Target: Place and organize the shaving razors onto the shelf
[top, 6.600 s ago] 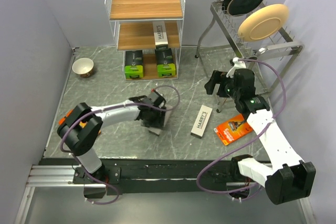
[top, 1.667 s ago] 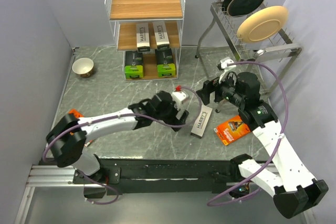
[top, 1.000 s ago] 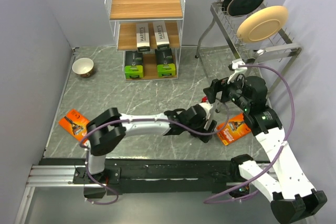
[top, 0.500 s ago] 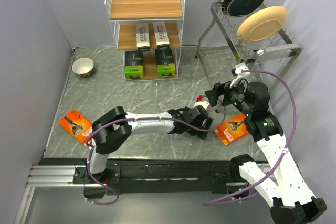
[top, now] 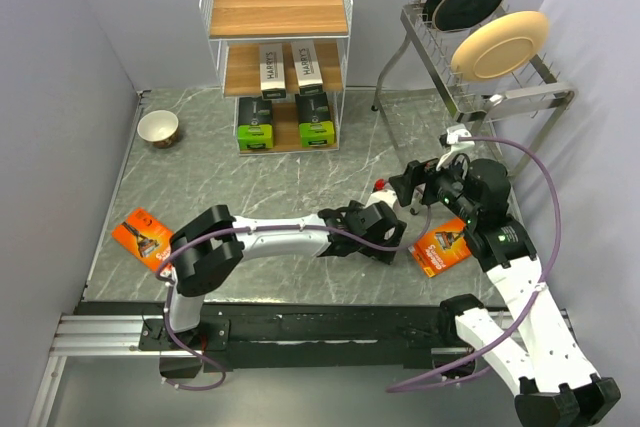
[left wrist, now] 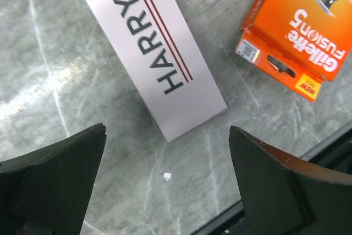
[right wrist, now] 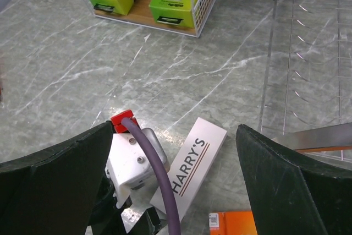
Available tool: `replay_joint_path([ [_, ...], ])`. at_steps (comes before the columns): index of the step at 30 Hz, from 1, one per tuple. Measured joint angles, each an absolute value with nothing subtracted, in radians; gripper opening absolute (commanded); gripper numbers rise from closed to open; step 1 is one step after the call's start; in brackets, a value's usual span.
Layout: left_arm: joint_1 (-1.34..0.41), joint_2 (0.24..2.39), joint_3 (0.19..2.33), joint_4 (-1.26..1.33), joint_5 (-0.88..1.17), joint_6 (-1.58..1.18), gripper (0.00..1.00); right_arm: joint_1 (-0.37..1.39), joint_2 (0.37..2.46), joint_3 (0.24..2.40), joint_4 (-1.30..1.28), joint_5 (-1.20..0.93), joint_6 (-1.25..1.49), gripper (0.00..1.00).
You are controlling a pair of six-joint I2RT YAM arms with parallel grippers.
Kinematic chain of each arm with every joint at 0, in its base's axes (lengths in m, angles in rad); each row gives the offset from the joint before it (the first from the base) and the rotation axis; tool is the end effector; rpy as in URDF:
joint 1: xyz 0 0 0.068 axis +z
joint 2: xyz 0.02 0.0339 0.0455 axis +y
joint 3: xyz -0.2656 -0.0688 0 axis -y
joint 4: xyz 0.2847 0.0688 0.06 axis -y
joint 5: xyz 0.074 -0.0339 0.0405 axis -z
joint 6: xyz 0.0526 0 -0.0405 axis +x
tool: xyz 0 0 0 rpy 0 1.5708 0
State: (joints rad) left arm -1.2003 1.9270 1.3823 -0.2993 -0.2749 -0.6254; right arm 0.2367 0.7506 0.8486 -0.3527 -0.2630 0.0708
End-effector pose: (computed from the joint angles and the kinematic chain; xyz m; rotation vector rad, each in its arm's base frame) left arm 0.1835 -0.4330 0.1731 0.5681 2.3739 -0.5273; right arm 0.2145 0.0658 0.3508 -0.3382 1.8091 0.4561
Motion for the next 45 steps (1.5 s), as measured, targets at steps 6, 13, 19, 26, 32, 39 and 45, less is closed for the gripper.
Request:
replay_joint_path([
  [6,-1.200,1.977,1.441,-0.318,-0.237,-0.679,0.99,0.227,0.727,0.843,-0.353,-0.263,0.071,1.00],
  [13,-1.200,2.056,1.482,-0.330,-0.233,-0.726,0.97,0.210,0.708,0.827,-0.355,-0.271,0.081,1.00],
  [19,-1.199,2.086,1.489,-0.343,-0.248,-0.758,0.89,0.203,0.709,0.825,-0.352,-0.276,0.088,1.00],
  [26,-1.199,2.091,1.492,-0.335,-0.278,-0.752,0.83,0.202,0.709,0.818,-0.349,-0.282,0.090,1.00],
  [32,-1.198,2.092,1.493,-0.334,-0.292,-0.744,0.70,0.195,0.710,0.801,-0.344,-0.282,0.097,1.00],
  [39,-1.172,2.050,1.407,-0.265,-0.271,-0.728,0.55,0.186,0.710,0.797,-0.343,-0.282,0.108,1.00],
  [45,-1.159,2.006,1.342,-0.229,-0.259,-0.656,0.54,0.173,0.710,0.796,-0.342,-0.286,0.115,1.00],
])
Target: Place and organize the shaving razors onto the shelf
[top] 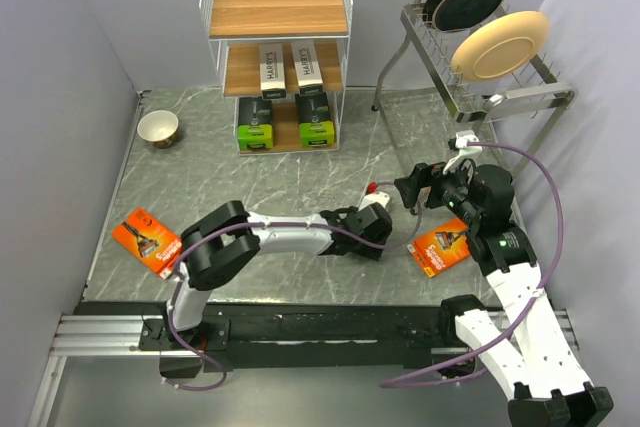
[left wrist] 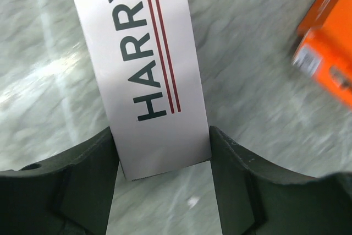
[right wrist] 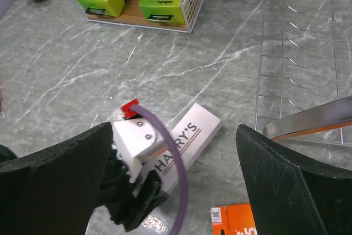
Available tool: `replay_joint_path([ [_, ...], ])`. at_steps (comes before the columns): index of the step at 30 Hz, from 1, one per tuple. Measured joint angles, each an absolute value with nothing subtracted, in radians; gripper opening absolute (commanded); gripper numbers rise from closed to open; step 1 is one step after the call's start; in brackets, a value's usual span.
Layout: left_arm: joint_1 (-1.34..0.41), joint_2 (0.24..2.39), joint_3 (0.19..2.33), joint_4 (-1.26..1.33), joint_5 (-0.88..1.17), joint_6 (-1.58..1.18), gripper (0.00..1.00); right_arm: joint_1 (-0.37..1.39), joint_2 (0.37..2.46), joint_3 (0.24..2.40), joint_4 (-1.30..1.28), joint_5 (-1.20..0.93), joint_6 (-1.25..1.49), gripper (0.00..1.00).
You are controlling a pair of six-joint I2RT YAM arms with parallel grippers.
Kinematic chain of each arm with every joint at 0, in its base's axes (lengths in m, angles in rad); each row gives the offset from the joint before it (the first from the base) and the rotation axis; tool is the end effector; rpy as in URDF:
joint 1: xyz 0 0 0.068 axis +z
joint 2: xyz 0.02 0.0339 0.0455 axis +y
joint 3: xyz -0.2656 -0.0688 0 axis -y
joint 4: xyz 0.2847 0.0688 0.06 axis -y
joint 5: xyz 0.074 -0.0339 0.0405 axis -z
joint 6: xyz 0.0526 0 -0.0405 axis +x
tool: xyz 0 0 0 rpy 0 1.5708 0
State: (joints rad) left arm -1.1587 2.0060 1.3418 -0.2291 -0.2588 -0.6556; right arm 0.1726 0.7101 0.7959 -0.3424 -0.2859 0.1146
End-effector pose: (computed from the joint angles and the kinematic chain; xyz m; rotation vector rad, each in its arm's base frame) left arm 0.2011 -0.4265 0.1288 0.5080 2.4343 -0.4903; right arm 0.2117 0.0520 0.3392 -0.2562 1.8235 0.4628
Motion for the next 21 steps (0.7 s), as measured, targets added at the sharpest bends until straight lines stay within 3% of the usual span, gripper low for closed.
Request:
replay_joint_path([
  [6,-1.150,1.805,1.181,-0.281,-0.261,-0.555,0.50,0.170,0.727,0.799,-0.341,-0.289,0.110,1.00],
  [13,-1.062,1.405,1.052,-0.296,-0.294,-0.376,0.51,0.170,0.789,0.803,-0.332,-0.299,0.109,1.00],
  [16,-0.984,1.320,1.051,-0.312,-0.317,-0.324,0.51,0.170,0.818,0.813,-0.329,-0.305,0.112,1.00],
  [21,-0.840,1.278,1.059,-0.389,-0.329,-0.273,0.43,0.170,0.861,0.849,-0.329,-0.307,0.107,1.00],
])
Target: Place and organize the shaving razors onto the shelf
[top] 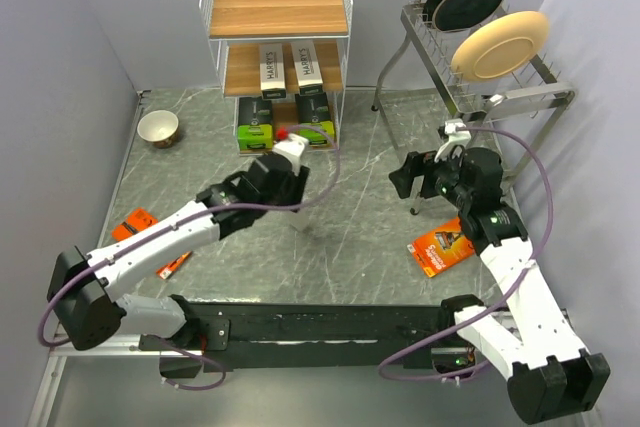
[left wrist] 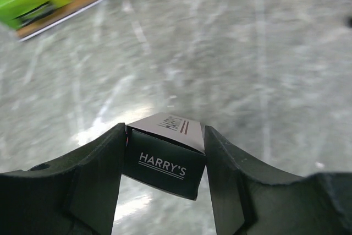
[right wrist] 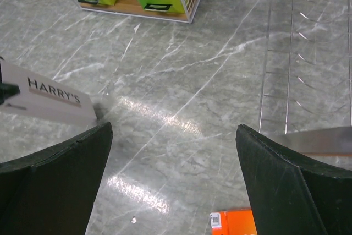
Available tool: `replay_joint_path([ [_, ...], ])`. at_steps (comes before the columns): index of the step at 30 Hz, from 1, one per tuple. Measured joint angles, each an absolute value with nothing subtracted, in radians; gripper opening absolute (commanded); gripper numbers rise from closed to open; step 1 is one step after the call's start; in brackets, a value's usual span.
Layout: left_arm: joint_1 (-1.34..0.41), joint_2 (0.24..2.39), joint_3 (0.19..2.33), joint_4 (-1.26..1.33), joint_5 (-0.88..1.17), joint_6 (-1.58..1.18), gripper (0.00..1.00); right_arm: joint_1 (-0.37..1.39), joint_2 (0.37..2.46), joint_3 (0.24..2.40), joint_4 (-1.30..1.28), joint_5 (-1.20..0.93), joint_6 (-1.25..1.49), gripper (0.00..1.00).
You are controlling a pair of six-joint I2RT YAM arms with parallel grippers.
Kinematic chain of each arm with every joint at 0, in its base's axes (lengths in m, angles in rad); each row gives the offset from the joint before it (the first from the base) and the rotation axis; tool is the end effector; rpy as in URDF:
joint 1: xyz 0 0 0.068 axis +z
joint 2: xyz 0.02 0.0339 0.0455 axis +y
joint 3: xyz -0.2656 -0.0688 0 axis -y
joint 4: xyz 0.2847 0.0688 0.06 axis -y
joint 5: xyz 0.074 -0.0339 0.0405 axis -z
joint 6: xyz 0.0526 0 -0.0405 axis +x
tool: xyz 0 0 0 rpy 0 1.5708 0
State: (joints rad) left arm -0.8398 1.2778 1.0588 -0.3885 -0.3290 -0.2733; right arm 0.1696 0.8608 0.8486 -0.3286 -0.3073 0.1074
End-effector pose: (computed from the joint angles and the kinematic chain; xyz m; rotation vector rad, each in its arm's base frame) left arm 0.2369 -0.2387 0.2938 0.4213 2.1140 -0.2903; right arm 0.2430 0.0578 0.3300 -0.2686 1.9052 0.4799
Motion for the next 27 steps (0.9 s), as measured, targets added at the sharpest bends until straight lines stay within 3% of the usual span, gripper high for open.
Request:
replay_joint_path([
  [6,-0.717,1.278,1.063,-0.439,-0.282,-0.248,0.39,0.170,0.954,0.904,-0.323,-0.307,0.103,1.00],
  [13,-0.669,1.240,1.033,-0.476,-0.206,-0.260,0.45,0.170,1.073,1.021,-0.325,-0.307,0.102,1.00],
  [17,-0.656,1.176,0.957,-0.475,-0.162,-0.279,0.41,0.170,1.124,1.085,-0.323,-0.311,0.088,1.00],
  [21,-0.664,1.143,0.937,-0.492,-0.143,-0.317,0.52,0.170,1.185,1.139,-0.319,-0.330,0.094,1.00],
  [22,-0.675,1.147,0.944,-0.506,-0.133,-0.336,0.63,0.170,1.198,1.145,-0.317,-0.334,0.097,1.00],
  [27,-0.706,1.183,0.961,-0.632,-0.044,-0.450,0.74,0.170,1.240,1.148,-0.314,-0.343,0.109,1.00],
])
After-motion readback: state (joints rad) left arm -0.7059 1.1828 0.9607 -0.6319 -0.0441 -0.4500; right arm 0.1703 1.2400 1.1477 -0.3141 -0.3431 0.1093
